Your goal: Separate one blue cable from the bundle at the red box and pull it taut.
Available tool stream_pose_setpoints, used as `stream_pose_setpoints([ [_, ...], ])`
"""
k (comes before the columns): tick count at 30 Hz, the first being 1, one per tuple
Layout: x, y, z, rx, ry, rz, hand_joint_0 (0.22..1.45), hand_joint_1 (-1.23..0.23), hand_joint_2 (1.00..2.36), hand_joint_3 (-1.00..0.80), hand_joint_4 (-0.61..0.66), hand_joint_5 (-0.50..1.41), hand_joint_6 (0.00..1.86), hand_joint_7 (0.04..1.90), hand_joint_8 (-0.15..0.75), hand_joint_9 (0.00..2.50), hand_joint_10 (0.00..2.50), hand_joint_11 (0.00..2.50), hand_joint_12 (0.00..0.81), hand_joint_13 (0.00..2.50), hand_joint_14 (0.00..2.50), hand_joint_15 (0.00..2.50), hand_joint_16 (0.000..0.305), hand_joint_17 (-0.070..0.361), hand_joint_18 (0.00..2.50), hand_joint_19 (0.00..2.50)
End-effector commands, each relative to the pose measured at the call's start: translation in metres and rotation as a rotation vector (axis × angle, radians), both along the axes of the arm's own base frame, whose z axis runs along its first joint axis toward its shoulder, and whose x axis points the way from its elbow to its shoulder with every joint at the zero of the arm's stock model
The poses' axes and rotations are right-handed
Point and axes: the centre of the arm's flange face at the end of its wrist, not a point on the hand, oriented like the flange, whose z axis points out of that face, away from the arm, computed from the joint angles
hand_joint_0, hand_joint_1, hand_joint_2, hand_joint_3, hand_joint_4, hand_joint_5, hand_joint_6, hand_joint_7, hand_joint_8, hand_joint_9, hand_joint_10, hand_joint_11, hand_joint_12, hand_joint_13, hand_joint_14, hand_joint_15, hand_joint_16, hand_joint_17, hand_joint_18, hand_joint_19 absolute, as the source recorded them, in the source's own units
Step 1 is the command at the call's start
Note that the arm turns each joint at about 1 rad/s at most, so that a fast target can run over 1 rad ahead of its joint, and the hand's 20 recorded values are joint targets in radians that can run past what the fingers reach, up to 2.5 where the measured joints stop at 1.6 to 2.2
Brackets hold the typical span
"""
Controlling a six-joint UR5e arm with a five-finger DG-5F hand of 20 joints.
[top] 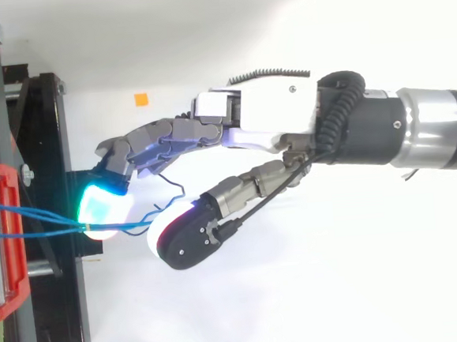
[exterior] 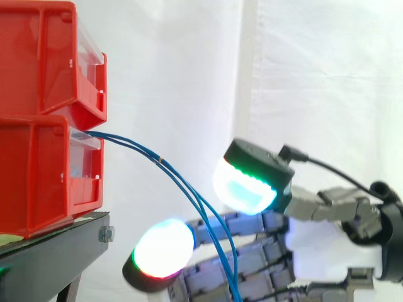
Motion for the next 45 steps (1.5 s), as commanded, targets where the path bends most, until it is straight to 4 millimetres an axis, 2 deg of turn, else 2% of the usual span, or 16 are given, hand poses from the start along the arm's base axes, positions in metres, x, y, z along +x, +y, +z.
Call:
stream_pose_setpoints([
  [1, 0.008, -0.003, -0.007, 0.006, -0.036, 0.025, 0.56, -0.60, 1.00, -0.50, 0.22, -0.20, 0.50, 0.85, 0.252, 0.38, 0.01, 0.22, 0.319, 0.14, 0.00, 0.13, 0.046, 0.105, 0.25, 0.54],
  [17, 0.013, -0.004, 0.002, -0.016, -0.049, 0.045, 0.55, -0.56, 1.00, -0.50, 0.24, -0.18, 0.50, 0.97, 0.261, 0.43, 0.01, 0.27, 0.323, 0.18, 0.00, 0.14, 0.046, 0.104, 0.29, 0.55],
  [38, 0.022, -0.004, 0.013, -0.047, -0.094, 0.065, 0.59, -0.62, 1.00, -0.49, 0.23, -0.16, 0.50, 1.03, 0.262, 0.48, 0.01, 0.31, 0.321, 0.23, 0.01, 0.17, 0.044, 0.100, 0.35, 0.57],
  [45, 0.029, -0.001, 0.001, -0.047, -0.101, 0.066, 0.59, -0.62, 1.00, -0.50, 0.23, -0.16, 0.50, 1.05, 0.265, 0.49, 0.01, 0.33, 0.323, 0.24, 0.01, 0.17, 0.044, 0.100, 0.36, 0.57],
])
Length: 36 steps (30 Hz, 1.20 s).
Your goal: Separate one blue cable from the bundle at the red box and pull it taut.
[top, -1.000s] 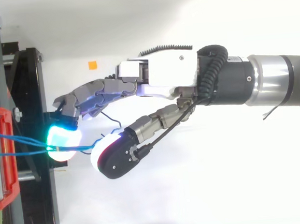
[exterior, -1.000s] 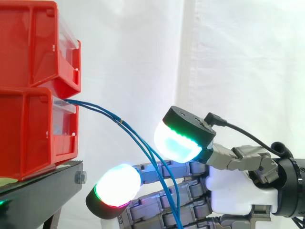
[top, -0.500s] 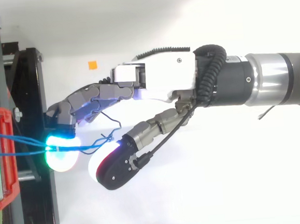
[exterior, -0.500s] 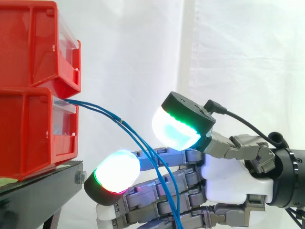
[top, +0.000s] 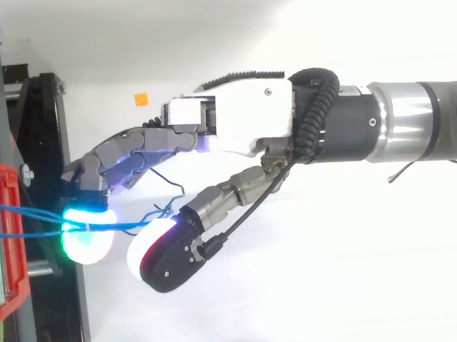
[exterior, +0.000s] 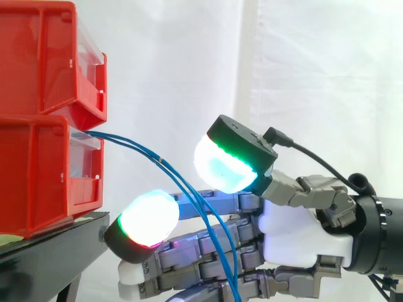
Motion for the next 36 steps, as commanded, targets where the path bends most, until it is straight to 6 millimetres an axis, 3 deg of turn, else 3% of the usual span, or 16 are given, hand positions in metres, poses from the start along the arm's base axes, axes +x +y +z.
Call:
stream_pose_setpoints([
  [1, 0.004, 0.003, -0.005, 0.001, -0.006, 0.003, 0.59, -0.62, 1.00, -0.50, 0.24, -0.16, 0.50, 1.05, 0.265, 0.49, 0.01, 0.33, 0.323, 0.25, 0.01, 0.17, 0.044, 0.099, 0.36, 0.57],
  [14, 0.002, -0.004, -0.007, 0.006, 0.014, 0.001, 0.59, -0.62, 1.00, -0.50, 0.20, -0.14, 0.50, 1.15, 0.267, 0.50, 0.01, 0.34, 0.323, 0.26, 0.01, 0.19, 0.044, 0.099, 0.37, 0.59],
  [22, 0.006, -0.015, 0.003, 0.002, 0.014, 0.009, 0.59, -0.62, 1.00, -0.50, 0.19, -0.14, 0.50, 1.20, 0.269, 0.51, 0.01, 0.36, 0.326, 0.27, 0.01, 0.19, 0.044, 0.099, 0.38, 0.59],
  [36, 0.007, -0.016, 0.005, -0.004, 0.009, 0.009, 0.59, -0.62, 1.00, -0.50, 0.17, -0.13, 0.51, 1.32, 0.274, 0.53, 0.01, 0.38, 0.330, 0.31, 0.01, 0.21, 0.044, 0.100, 0.41, 0.59],
])
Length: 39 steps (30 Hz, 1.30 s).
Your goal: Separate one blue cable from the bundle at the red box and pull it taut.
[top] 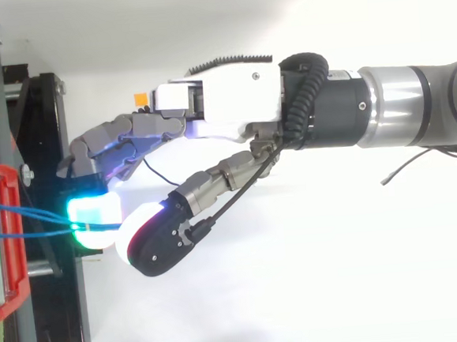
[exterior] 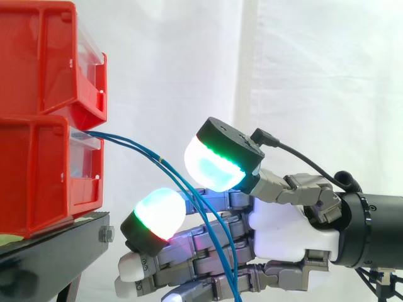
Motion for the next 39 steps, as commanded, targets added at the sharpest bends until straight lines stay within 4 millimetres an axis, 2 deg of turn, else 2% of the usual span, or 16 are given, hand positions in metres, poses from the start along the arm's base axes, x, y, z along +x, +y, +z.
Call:
stream_pose_setpoints([
  [1, 0.000, 0.001, 0.000, -0.006, -0.001, 0.001, 0.59, -0.62, 1.00, -0.50, 0.17, -0.13, 0.51, 1.32, 0.274, 0.53, 0.01, 0.38, 0.330, 0.31, 0.01, 0.21, 0.044, 0.100, 0.41, 0.59],
  [17, 0.003, 0.001, 0.005, -0.011, -0.017, 0.007, 0.59, -0.61, 1.00, -0.48, 0.17, -0.14, 0.60, 1.23, 0.277, 0.56, 0.01, 0.40, 0.332, 0.33, 0.01, 0.22, 0.044, 0.099, 0.43, 0.60],
  [26, 0.003, 0.000, 0.006, -0.012, -0.017, 0.008, 0.61, -0.53, 1.00, -0.46, 0.16, -0.14, 0.62, 1.21, 0.280, 0.58, 0.01, 0.41, 0.332, 0.33, 0.01, 0.23, 0.044, 0.099, 0.43, 0.60],
  [39, 0.006, -0.009, 0.014, -0.020, -0.033, 0.015, 0.62, -0.51, 1.00, -0.44, 0.15, -0.15, 0.68, 1.14, 0.283, 0.59, 0.01, 0.42, 0.333, 0.34, 0.01, 0.23, 0.044, 0.100, 0.44, 0.61],
])
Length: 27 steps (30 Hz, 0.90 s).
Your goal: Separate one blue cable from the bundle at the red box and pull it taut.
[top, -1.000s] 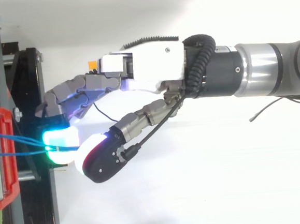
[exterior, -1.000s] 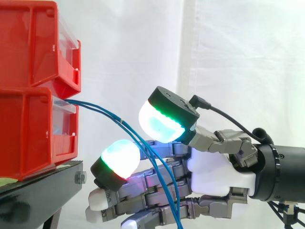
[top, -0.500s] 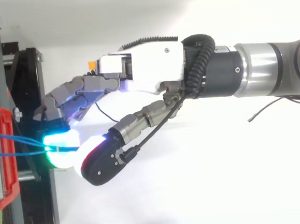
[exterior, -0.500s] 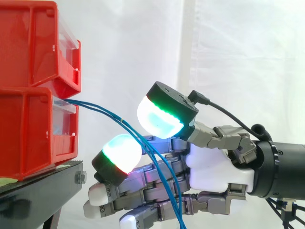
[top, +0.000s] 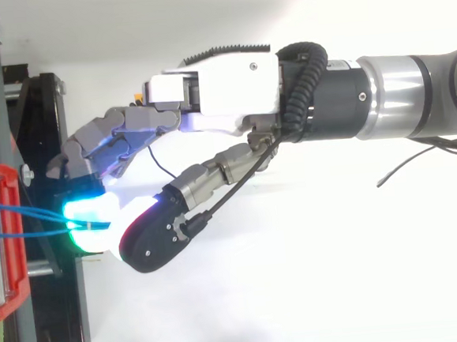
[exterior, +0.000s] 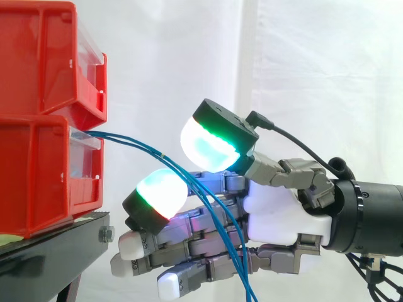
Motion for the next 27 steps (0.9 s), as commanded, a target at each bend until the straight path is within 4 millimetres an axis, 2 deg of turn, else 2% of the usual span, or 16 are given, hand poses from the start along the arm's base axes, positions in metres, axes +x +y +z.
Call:
stream_pose_setpoints([
  [1, 0.0008, -0.0020, 0.0021, -0.004, -0.004, 0.000, 0.62, -0.51, 1.00, -0.44, 0.15, -0.15, 0.68, 1.14, 0.283, 0.59, 0.01, 0.42, 0.333, 0.34, 0.01, 0.23, 0.044, 0.100, 0.44, 0.60],
  [27, 0.0019, -0.0021, 0.0044, 0.006, -0.005, -0.001, 0.60, -0.58, 1.00, -0.47, 0.17, -0.16, 0.73, 1.08, 0.287, 0.60, 0.01, 0.44, 0.334, 0.35, 0.01, 0.24, 0.044, 0.100, 0.45, 0.60],
])
